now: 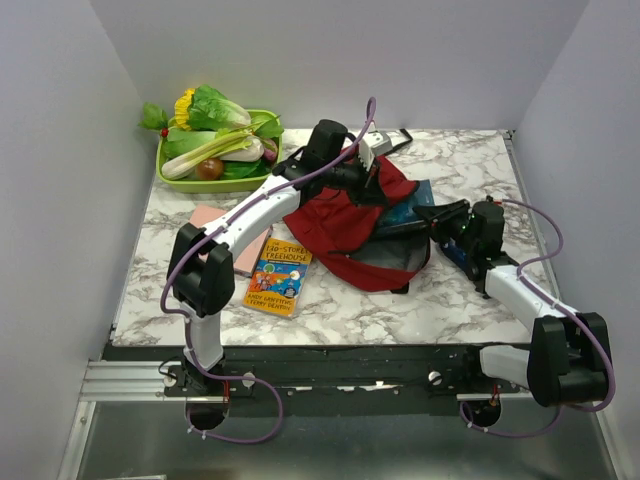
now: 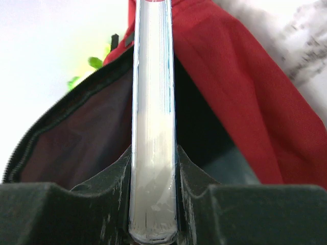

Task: Pack the student bag
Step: Place the book in the student bag.

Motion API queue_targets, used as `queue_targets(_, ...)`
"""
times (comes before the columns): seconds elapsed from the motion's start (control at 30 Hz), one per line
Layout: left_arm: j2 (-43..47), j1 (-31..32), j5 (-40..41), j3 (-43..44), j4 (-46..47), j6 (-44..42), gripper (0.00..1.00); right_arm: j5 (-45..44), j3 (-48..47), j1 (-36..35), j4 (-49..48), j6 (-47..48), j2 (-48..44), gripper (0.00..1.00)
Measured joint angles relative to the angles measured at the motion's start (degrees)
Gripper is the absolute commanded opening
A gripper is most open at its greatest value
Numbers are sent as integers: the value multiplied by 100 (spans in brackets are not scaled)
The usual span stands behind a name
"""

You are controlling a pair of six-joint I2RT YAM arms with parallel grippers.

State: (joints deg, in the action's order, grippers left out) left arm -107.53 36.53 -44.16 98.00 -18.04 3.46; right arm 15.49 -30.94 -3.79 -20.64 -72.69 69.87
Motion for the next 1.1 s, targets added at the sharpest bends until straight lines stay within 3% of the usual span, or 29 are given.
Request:
queue_targets(0.17, -247, 46, -175, 7, 55, 190, 0, -282, 7, -470, 774, 302, -39, 1)
queue_targets(0.33, -402, 59, -201, 7, 35, 214, 0, -243, 210, -822, 815, 332, -2, 1)
queue_targets(0.7, -404, 61, -308, 15, 13, 214, 0, 348, -186, -1123, -892, 144, 1801, 1)
queue_targets(0.73, -404, 61, -326, 17, 0, 212, 0, 393, -289, -1132, -1012, 131, 1998, 5)
queue_targets(0.8, -404, 61, -350, 26, -20, 197, 0, 490, -616, -1154, -1084, 160, 2374, 35)
queue_targets(0.83, -404, 61, -365, 26, -46, 184, 0, 522, -824, -1178, -1034, 210, 2540, 58)
queue_targets(0.9, -402, 59, -387, 26, -76, 146, 0, 538, -1193, -1233, -767, 393, 2686, 80)
queue_targets(0.93, -402, 55, -387, 26, -92, 122, 0, 487, -1305, -1248, -614, 535, 2686, 97)
queue_targets(1.1, -385, -46, -452, -33, -81, 87, 0, 188, -1023, -1303, 271, 1241, 1779, 100)
